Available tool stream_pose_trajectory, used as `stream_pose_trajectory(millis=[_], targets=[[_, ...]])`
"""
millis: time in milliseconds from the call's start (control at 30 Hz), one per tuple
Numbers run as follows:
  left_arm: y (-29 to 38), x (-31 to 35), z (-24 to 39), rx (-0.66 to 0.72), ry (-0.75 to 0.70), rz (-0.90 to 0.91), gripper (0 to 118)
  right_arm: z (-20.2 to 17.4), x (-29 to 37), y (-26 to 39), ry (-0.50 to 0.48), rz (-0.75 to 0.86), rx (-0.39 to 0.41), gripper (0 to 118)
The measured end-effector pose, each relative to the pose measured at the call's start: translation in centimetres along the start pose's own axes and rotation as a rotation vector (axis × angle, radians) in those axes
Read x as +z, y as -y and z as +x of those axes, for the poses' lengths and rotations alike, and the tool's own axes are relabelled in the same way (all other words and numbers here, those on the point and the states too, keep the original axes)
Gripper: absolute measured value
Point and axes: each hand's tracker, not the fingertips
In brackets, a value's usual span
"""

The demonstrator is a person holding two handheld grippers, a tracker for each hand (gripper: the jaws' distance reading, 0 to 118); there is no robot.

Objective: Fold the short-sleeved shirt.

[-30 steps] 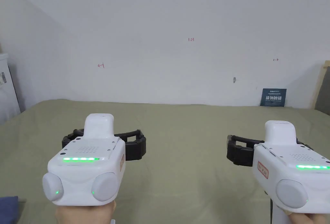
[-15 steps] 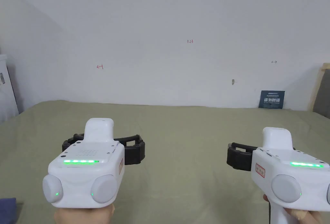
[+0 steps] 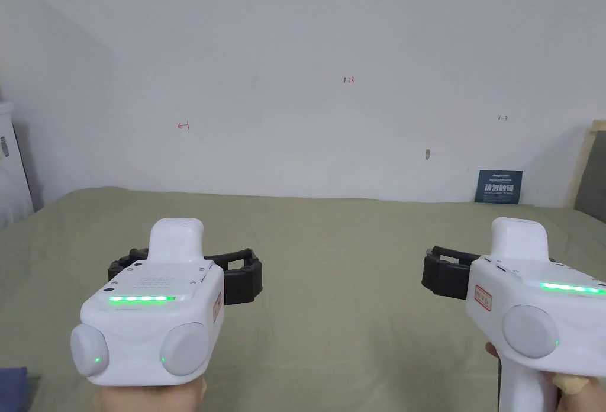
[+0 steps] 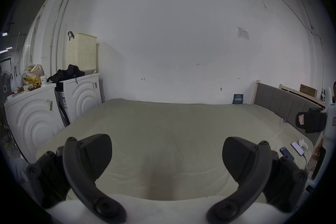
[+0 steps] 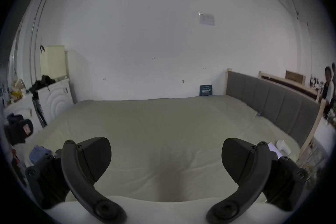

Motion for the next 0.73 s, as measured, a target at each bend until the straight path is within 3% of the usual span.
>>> stream_pose_trajectory(millis=[67,167,333,467,600,733], targets=[[0.0,0.0,0.0,0.000,0.007,0.000,118,-0.5,0.1,0.2,0.005,0.009,0.036,118],[0.0,0.1,0.1,0.017,0.016,0.001,118,-0.5,0.2,0.4,-0.087,-0.028,-0.001,118],[0.3,0.0,0.2,0.017,0.022,-0.010,118,-1.1,0.1,0.9,-0.065,-0.044,0.013,118],[0.4,-0.1,0.0,0.023,0.024,-0.009,118,-1.1,-0.5,1.3,-0.036,-0.086,-0.016,118],[0.4,-0.1,-0.3,0.026,0.021,-0.010,118,-0.2,-0.6,1.8,-0.072,-0.081,-0.075,118],[0.4,-0.2,-0.5,0.025,0.014,-0.012,118,-0.2,-0.7,2.4,-0.062,-0.075,-0.062,118]])
